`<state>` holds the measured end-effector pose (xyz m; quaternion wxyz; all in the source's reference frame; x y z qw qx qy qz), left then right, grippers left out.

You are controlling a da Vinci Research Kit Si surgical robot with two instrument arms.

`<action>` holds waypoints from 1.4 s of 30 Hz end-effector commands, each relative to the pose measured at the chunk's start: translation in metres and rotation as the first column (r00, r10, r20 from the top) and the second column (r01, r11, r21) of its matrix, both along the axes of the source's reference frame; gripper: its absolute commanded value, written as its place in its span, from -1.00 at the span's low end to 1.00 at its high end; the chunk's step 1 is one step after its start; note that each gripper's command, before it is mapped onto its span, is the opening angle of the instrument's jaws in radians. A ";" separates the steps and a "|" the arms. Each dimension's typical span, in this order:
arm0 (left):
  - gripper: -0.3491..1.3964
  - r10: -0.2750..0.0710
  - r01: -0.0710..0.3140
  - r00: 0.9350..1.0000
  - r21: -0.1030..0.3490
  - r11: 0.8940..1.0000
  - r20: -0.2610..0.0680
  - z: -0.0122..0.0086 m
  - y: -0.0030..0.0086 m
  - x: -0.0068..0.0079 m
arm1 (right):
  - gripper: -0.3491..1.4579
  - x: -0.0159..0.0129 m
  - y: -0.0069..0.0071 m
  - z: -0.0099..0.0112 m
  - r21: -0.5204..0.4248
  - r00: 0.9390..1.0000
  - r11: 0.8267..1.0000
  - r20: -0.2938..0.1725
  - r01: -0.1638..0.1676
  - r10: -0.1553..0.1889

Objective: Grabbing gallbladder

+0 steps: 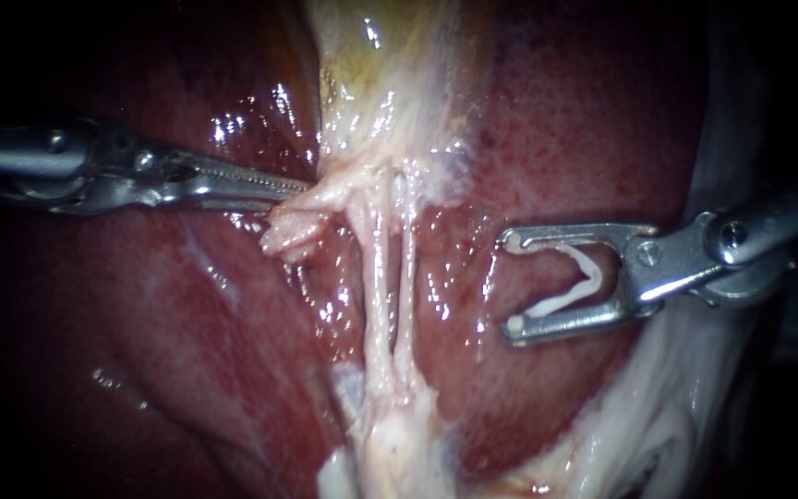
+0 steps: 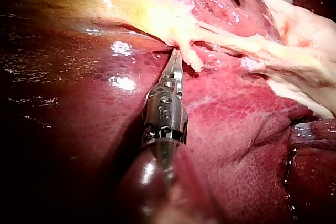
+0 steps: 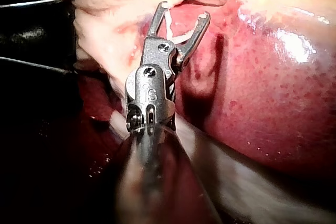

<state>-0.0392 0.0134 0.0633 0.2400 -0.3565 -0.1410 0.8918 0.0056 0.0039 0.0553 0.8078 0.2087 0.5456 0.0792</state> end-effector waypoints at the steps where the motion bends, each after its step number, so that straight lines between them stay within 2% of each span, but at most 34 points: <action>1: -0.67 -0.001 0.001 1.000 -0.001 1.000 0.000 -0.0001 0.0000 0.0000 | -0.08 0.0000 0.0000 0.0000 0.000 1.000 1.000 0.000 0.000 0.000; 4: -0.42 -0.001 0.001 1.000 -0.001 1.000 0.000 -0.0002 0.0001 0.0000 | -0.08 0.0000 0.0000 0.0000 0.000 1.000 1.000 0.000 0.000 0.000; 8: -0.29 0.000 0.000 1.000 0.001 1.000 0.001 -0.0003 0.0004 0.0000 | -0.08 0.0000 0.0000 0.0000 0.000 1.000 1.000 0.000 0.000 0.000; 11: 0.08 0.005 -0.005 1.000 0.000 1.000 0.000 -0.0006 0.0007 -0.0001 | -0.08 0.0000 0.0000 0.0000 0.000 1.000 1.000 0.000 0.000 0.000; 13: 0.41 0.029 -0.029 1.000 -0.024 0.999 0.007 -0.0008 0.0010 -0.0001 | -0.08 0.0000 0.0000 0.0000 0.000 1.000 1.000 0.000 0.000 0.000; 14: 0.48 0.038 -0.038 0.999 -0.031 0.999 0.009 -0.0010 0.0011 -0.0001 | -0.08 0.0000 0.0000 0.0000 0.000 1.000 1.000 0.000 0.000 0.000; 19: 0.62 0.047 -0.046 0.999 -0.031 0.998 0.013 -0.0020 0.0010 0.0010 | -0.08 0.0000 0.0000 0.0000 0.000 1.000 1.000 0.000 0.000 0.000; 23: 0.62 0.051 -0.050 0.999 -0.026 0.998 0.018 -0.0037 0.0007 0.0022 | -0.08 0.0000 0.0000 0.0000 0.000 1.000 1.000 0.000 0.000 0.000; 25: 0.56 0.051 -0.050 0.999 -0.025 0.998 0.018 -0.0043 0.0005 0.0023 | -0.08 0.0000 0.0000 0.0000 0.000 1.000 1.000 0.000 0.000 0.000; 28: 0.46 0.053 -0.052 0.998 -0.029 0.998 0.017 -0.0047 0.0001 0.0017 | -0.08 0.0000 0.0000 0.0000 0.000 1.000 1.000 0.000 0.000 0.000; 30: 0.39 0.041 -0.041 0.999 -0.021 0.999 0.015 -0.0047 0.0001 0.0010 | -0.08 0.0000 0.0000 0.0000 0.000 1.000 1.000 0.000 0.000 0.000; 36: 0.25 0.025 -0.025 1.000 -0.001 1.000 0.014 -0.0033 0.0005 -0.0008 | -0.08 0.0000 0.0000 0.0000 0.000 1.000 1.000 0.000 0.000 0.000; 42: 0.06 0.005 -0.005 1.000 0.028 1.000 0.015 -0.0024 0.0009 -0.0014 | -0.08 0.0000 0.0000 0.0000 0.000 1.000 1.000 0.000 0.000 0.000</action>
